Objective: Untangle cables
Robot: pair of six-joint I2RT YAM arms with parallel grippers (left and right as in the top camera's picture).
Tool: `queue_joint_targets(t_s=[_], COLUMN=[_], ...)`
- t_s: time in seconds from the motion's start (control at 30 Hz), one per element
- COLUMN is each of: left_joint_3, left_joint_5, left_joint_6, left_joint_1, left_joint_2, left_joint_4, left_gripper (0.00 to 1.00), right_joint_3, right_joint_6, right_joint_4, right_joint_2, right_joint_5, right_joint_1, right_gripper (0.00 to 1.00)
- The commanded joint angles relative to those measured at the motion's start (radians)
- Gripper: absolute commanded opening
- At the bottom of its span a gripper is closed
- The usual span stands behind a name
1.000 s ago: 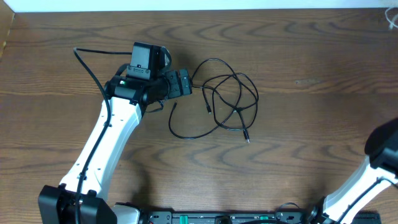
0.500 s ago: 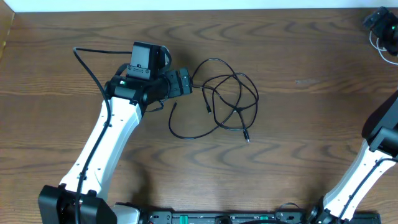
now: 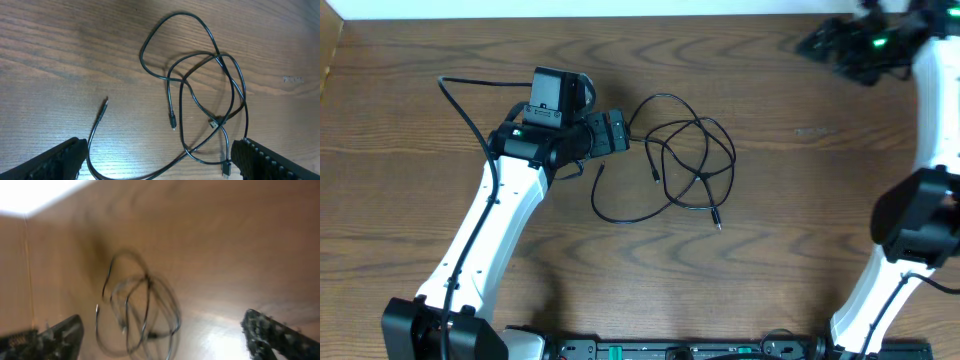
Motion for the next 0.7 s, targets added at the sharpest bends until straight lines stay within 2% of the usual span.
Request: queue_joint_targets(t_s=[0.0, 0.1, 0.23, 0.33, 0.43, 0.67], left_joint_3=[0.011, 0.011, 0.011, 0.011, 0.011, 0.011], left_joint_5=[0.000, 0.000, 0.000, 0.000, 0.000, 0.000], left_joint_6=[-0.009, -0.007, -0.005, -0.006, -0.005, -0.005], left_joint_1=[0.004, 0.004, 0.004, 0.004, 0.004, 0.004], left_joint_2=[-0.011, -0.011, -0.011, -0.011, -0.011, -0.011], left_joint_4=[0.002, -0.016, -0.034, -0.034, -0.034, -0.038], left_gripper=[0.97, 0.97, 0.97, 0.97, 0.97, 0.97], right_joint_3=[-0.035, -0.074, -0.175, -0.290, -0.372, -0.515], right_joint_6=[-0.054, -0.046, 0.039, 0.122, 0.177, 0.269], right_joint_4=[-0.058, -0.073, -0.043, 0.044, 0.111, 0.282], right_joint_2=[0.013, 0.013, 0.013, 0.013, 0.013, 0.013], right_joint_5=[0.071, 0.119, 0.126, 0.125, 0.124, 0.124], right_joint_1=[0.098, 0.174, 0.259, 0.312, 0.344, 0.397], right_gripper=[0.87, 0.81, 0.75, 0.60, 0.52, 0.45])
